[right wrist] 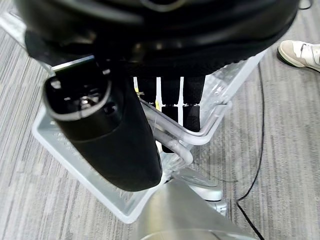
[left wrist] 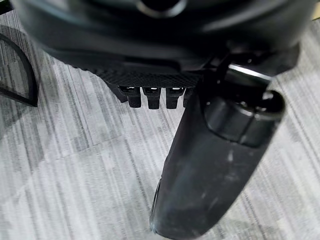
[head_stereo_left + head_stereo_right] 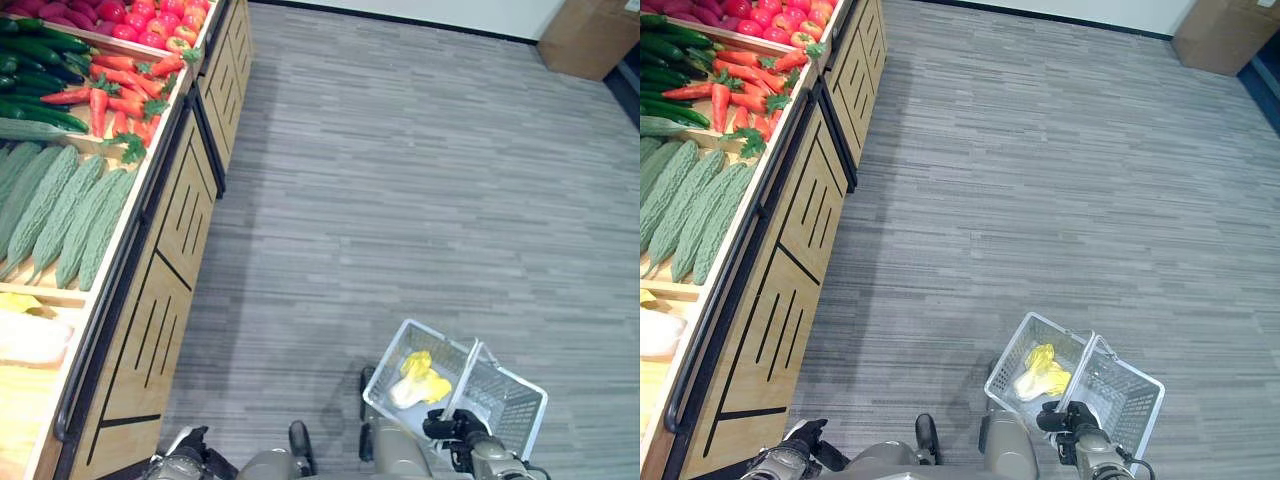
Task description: Get the vegetables into the basket
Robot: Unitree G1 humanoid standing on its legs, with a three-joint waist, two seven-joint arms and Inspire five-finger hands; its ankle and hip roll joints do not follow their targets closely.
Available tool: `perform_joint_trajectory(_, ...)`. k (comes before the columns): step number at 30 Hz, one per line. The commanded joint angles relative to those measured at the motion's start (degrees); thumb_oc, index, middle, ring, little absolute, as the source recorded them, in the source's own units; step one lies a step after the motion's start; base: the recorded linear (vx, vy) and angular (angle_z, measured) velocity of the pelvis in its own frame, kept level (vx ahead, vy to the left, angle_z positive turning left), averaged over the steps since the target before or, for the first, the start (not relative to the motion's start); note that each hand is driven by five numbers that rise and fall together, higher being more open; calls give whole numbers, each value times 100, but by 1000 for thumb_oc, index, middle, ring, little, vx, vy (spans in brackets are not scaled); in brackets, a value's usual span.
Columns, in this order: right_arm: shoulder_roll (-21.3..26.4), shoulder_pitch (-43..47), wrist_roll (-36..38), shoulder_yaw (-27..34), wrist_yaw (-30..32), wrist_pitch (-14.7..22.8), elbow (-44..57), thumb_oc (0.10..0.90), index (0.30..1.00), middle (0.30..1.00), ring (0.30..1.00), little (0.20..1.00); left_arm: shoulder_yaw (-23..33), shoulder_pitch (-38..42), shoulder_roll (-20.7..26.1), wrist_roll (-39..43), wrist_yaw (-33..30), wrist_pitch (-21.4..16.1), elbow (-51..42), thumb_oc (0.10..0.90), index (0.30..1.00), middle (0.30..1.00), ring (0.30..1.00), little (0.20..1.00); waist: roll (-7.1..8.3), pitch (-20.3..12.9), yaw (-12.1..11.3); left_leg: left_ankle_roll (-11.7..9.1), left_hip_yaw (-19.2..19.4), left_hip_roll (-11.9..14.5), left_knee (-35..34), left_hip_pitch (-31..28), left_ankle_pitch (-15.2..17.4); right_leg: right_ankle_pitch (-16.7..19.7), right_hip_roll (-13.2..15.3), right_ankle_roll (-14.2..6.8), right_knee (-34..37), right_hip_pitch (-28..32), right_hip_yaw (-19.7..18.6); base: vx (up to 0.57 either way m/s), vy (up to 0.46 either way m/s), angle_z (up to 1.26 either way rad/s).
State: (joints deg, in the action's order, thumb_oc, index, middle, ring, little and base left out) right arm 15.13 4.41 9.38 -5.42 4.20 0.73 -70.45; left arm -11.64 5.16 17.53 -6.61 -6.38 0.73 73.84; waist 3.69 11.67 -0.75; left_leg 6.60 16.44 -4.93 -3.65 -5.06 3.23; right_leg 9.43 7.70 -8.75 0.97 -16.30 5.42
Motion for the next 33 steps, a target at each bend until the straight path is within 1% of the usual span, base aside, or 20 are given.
perform_joint_trajectory(1, 115, -239, -178, -298, -3, -43, -207, 400, 300, 300, 300, 300, 74, 84, 8, 165, -134, -83, 21, 900, 1000, 1000, 1000, 1000, 50, -13, 4, -235, -165, 253, 748, 4, 785, 381, -87, -219, -3, 100, -1, 274, -201, -5)
perform_joint_trajectory(2, 113, -272, -175, -320, -27, -35, -206, 400, 300, 300, 300, 300, 64, 91, 2, 157, -120, -76, 54, 900, 1000, 1000, 1000, 1000, 13, -45, 28, -297, -232, 288, 664, -119, 765, 130, -136, -145, -134, 103, 21, 242, -174, -7)
perform_joint_trajectory(5, 133, -265, -153, -341, -28, -33, -213, 400, 300, 300, 300, 300, 32, 112, -44, 182, -120, -64, 85, 900, 1000, 1000, 1000, 1000, -13, -107, 57, -344, -323, 328, 525, -243, 740, 19, -232, -55, -313, 72, -105, 341, -247, 21)
perform_joint_trajectory(6, 182, -284, -100, -335, -23, -39, -248, 400, 300, 300, 300, 300, 75, 81, -128, 244, -108, -25, 241, 900, 1000, 1000, 1000, 1000, -126, -256, 134, -511, -503, 574, 536, -399, 725, -446, -428, 161, -743, 25, -67, 413, -298, 36)
perform_joint_trajectory(11, 315, -279, -183, -400, -19, -34, -274, 400, 300, 300, 300, 300, 86, 88, -216, 279, -98, -5, 302, 900, 1000, 1000, 1000, 1000, -224, -313, 202, -790, -632, 814, 966, -232, 318, -635, -547, 359, -763, 144, 136, 317, -262, 31)
perform_joint_trajectory(12, 315, -279, -183, -400, -19, -34, -274, 400, 300, 300, 300, 300, 86, 88, -216, 279, -98, -5, 302, 900, 1000, 1000, 1000, 1000, -224, -313, 203, -790, -633, 814, 968, -231, 318, -635, -547, 359, -763, 144, 137, 217, -191, 27)
perform_joint_trajectory(13, 332, -277, -205, -420, -38, -33, -270, 400, 300, 300, 300, 300, 152, 68, -225, 365, -111, -4, 318, 900, 1000, 1000, 1000, 1000, -229, -328, 181, -877, -644, 873, 1163, -166, 124, -689, -604, 419, -726, 204, 151, 292, -298, 15)
perform_joint_trajectory(14, 360, -256, -258, -505, -47, -35, -225, 400, 300, 300, 300, 300, 264, 29, -229, 511, -119, 7, 330, 900, 1000, 1000, 1000, 1000, -211, -291, 149, -1010, -685, 1014, 1857, 125, -312, -846, -719, 600, -677, 357, 167, 361, -407, 9)
perform_joint_trajectory(15, 363, -256, -256, -543, -69, -44, -195, 400, 300, 300, 300, 300, 310, 15, -228, 584, -115, 16, 318, 900, 1000, 1000, 1000, 1000, -174, -235, 117, -1055, -760, 1098, 2435, 395, -593, -920, -784, 728, -665, 464, 173, 281, -398, -1)
perform_joint_trajectory(16, 383, -264, -228, -541, -56, -41, -183, 400, 300, 300, 300, 300, 328, 32, -221, 616, -130, 27, 304, 900, 1000, 1000, 1000, 1000, -154, -151, 105, -1055, -828, 1209, 3095, 729, -744, -1000, -829, 860, -672, 562, 233, 166, -278, -2)
perform_joint_trajectory(18, 415, -291, -191, -540, -52, -56, -158, 400, 300, 300, 300, 300, 330, 18, -228, 645, -172, 50, 269, 900, 1000, 1000, 1000, 1000, -96, -3, 60, -962, -892, 1230, 3630, 1035, -782, -1112, -873, 966, -669, 724, 255, 128, -171, -18)
perform_joint_trajectory(19, 427, -292, -149, -528, -43, -71, -161, 400, 300, 300, 300, 300, 331, 20, -232, 659, -182, 53, 270, 900, 1000, 1000, 1000, 1000, -66, 44, 71, -903, -902, 1181, 3615, 1209, -698, -1134, -817, 960, -640, 793, 279, 109, -61, -14)
perform_joint_trajectory(22, 447, -286, -34, -427, -33, -83, -185, 400, 300, 300, 300, 300, 355, 51, -252, 756, -229, 26, 262, 900, 1000, 1000, 1000, 1000, 15, 46, 139, -780, -805, 953, 2768, 1565, -107, -1124, -577, 796, -511, 917, 347, 138, 61, 4)
perform_joint_trajectory(23, 457, -299, -25, -386, -9, -86, -185, 400, 300, 300, 300, 300, 310, 46, -286, 734, -227, -2, 248, 900, 1000, 1000, 1000, 1000, 8, -5, 179, -745, -727, 822, 1687, 1630, -34, -1119, -415, 693, -472, 965, 425, 125, 140, 32)
perform_joint_trajectory(24, 457, -299, -25, -386, -9, -86, -185, 400, 300, 300, 300, 300, 311, 46, -286, 734, -227, -2, 248, 900, 1000, 1000, 1000, 1000, 13, -13, 184, -743, -728, 813, 1667, 1631, -49, -1117, -408, 692, -470, 957, 429, 136, 185, 37)
perform_joint_trajectory(26, 464, -330, -52, -367, 29, -62, -204, 400, 300, 300, 300, 300, 262, 44, -292, 682, -257, -13, 232, 900, 1000, 1000, 1000, 1000, -101, -62, 139, -836, -895, 695, 731, 1754, -578, -1128, -397, 669, -414, 1080, 467, 154, 198, 21)
perform_joint_trajectory(27, 465, -318, -57, -361, 43, -56, -219, 400, 300, 300, 300, 300, 244, 52, -294, 693, -261, -16, 225, 900, 1000, 1000, 1000, 1000, -131, -83, 115, -851, -1009, 673, 498, 1767, -741, -1157, -401, 668, -412, 1142, 429, 228, 253, 6)
perform_joint_trajectory(28, 467, -308, -86, -363, 42, -56, -251, 400, 300, 300, 300, 300, 228, 77, -272, 664, -260, -1, 252, 900, 1000, 1000, 1000, 1000, -141, -84, 97, -845, -1074, 646, 563, 1795, -768, -1236, -383, 661, -482, 1198, 404, 247, 281, -2)
perform_joint_trajectory(29, 443, -285, -91, -375, 29, -57, -261, 400, 300, 300, 300, 300, 240, 69, -261, 671, -247, -8, 266, 900, 1000, 1000, 1000, 1000, -135, -71, 64, -781, -1154, 597, 675, 1700, -610, -1320, -374, 631, -597, 1226, 279, 295, 346, -18)
perform_joint_trajectory(33, 296, -309, -47, -256, 42, -54, -285, 400, 300, 300, 300, 300, 245, -12, -150, 544, -202, -15, 284, 900, 1000, 1000, 1000, 1000, -103, -137, 102, -512, -917, 451, 870, 1563, -243, -1352, -202, 432, -964, 1171, -31, 249, 367, -66)
